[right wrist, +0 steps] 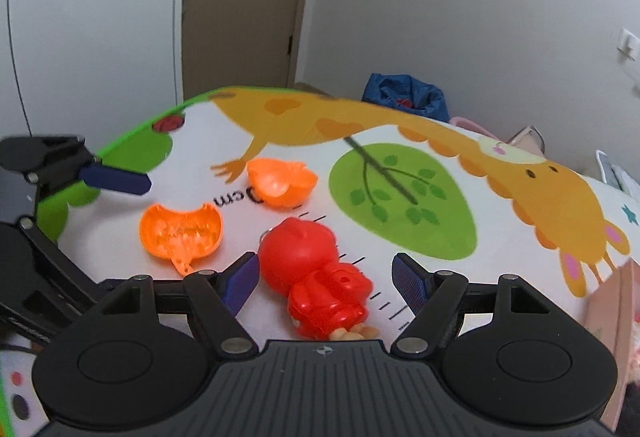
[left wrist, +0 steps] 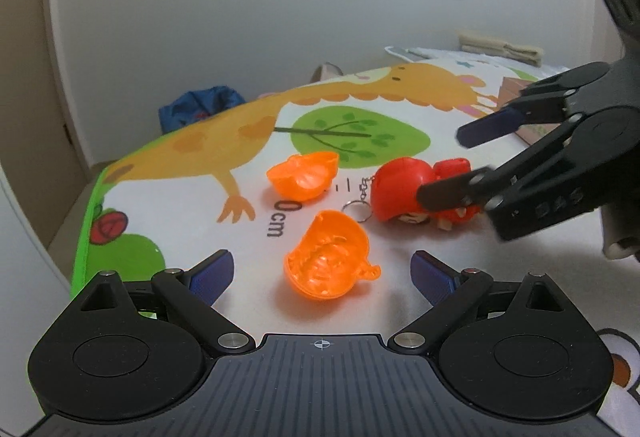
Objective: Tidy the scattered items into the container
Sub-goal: 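Grasp the red plush figure with the right gripper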
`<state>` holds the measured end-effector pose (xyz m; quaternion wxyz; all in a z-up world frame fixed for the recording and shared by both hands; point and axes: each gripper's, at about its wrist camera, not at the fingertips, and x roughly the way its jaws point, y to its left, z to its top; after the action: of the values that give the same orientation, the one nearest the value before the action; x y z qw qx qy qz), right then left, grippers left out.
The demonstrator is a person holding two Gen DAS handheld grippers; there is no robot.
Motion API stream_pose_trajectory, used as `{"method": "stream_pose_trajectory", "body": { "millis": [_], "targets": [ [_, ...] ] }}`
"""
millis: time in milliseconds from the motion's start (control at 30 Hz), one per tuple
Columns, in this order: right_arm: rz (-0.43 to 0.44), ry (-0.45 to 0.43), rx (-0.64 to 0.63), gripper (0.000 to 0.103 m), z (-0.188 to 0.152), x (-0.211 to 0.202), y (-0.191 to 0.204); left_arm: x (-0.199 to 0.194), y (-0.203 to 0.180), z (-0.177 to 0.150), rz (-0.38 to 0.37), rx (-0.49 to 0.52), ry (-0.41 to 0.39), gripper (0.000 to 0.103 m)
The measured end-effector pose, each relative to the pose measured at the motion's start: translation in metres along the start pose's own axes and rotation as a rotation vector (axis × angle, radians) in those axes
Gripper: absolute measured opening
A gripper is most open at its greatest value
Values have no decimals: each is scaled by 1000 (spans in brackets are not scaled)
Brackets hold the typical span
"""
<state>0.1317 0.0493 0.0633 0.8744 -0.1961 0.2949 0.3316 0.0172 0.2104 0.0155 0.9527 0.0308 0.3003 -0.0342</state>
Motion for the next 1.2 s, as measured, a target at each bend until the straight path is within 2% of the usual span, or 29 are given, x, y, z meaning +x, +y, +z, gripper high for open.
{"method": "stream_pose_trajectory", "body": {
  "millis": [233, 400, 467, 567, 700, 800, 867, 967, 1000, 1100, 1200],
  "targets": [
    [22, 8, -29, 65, -1, 25, 6, -2, 6, -1, 9, 7, 4, 98],
    [22, 2, -7, 51, -6, 17, 4, 5, 8, 1, 19, 5, 10, 98],
    [17, 11, 0, 49, -11, 12, 1, 7, 5, 2, 10, 9, 12, 98],
    [5, 25, 13, 47, -19, 5, -3, 6, -3, 3, -29, 20, 20, 98],
    [-10, 28, 37, 47, -26, -2, -11, -6, -17, 1, -173, 45, 13, 98],
    [-14, 33, 54, 47, -30, -3, -16, -16, -28, -1, -246, 88, -9, 98],
    [-10, 40, 64, 48, -33, -2, -18, -18, -33, -1, -234, 125, -25, 98],
    [-6, 37, 78, 48, -37, -2, -19, -9, -30, 0, -170, 137, -21, 98],
    [-5, 35, 84, 48, -38, -2, -20, -5, -26, 1, -154, 129, -15, 96],
    [0, 28, 99, 48, -38, -2, -21, 9, -16, 3, -136, 91, 31, 81],
    [6, 18, 115, 48, -38, 1, -22, 19, -8, 5, -121, 50, 63, 81]
  ]
}}
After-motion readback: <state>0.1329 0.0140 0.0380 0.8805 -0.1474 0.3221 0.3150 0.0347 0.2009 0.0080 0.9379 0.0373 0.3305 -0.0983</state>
